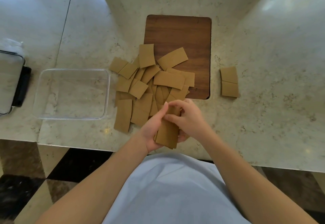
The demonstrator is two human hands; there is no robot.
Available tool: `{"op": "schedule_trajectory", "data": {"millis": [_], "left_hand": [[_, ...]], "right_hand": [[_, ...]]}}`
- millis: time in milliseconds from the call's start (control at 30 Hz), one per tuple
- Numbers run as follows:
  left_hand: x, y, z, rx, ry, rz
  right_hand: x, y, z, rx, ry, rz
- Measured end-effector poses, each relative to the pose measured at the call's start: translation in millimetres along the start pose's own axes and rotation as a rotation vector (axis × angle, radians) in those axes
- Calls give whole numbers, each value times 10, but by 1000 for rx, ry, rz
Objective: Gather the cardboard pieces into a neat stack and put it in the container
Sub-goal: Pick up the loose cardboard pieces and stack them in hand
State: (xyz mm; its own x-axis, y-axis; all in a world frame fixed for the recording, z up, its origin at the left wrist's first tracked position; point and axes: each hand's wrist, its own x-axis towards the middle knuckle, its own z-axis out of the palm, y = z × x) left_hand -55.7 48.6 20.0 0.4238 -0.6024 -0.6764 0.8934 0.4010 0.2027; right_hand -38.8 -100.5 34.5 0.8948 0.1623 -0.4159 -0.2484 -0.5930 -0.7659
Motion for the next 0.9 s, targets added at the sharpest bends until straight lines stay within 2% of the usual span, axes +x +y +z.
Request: {"op": "schedule_trajectory", "data": {"millis": [67, 133, 233, 300, 367, 500, 600, 700, 833, 900], "left_hand": [[-5, 2, -54, -2, 68, 35], [-25, 30, -114, -102, 94, 70], [-58, 62, -230, -209, 138, 137], [-81, 60, -288, -226, 132, 168], [-119, 56, -314, -238, 127, 186], [-160, 31, -357, -170, 195, 219], [-155, 42, -317, -11, 308, 261], [-134, 14, -233, 141, 381, 289], [-98, 8, -125, 139, 405, 193], [-103, 25, -104, 103, 348, 190]], "right_hand": [[9, 123, 30, 118, 74, 69], [-20, 296, 78, 189, 225, 236], [-154, 506, 254, -119, 236, 392], [-222, 573, 373, -323, 199, 355], [-219, 606, 429, -396, 175, 316], [-178, 585, 398, -79, 96, 359], [-250, 509, 300, 209, 101, 318], [-323, 286, 168, 549, 96, 406], [-321, 120, -46, 561, -233, 347], [-286, 52, -112, 567, -294, 362]]}}
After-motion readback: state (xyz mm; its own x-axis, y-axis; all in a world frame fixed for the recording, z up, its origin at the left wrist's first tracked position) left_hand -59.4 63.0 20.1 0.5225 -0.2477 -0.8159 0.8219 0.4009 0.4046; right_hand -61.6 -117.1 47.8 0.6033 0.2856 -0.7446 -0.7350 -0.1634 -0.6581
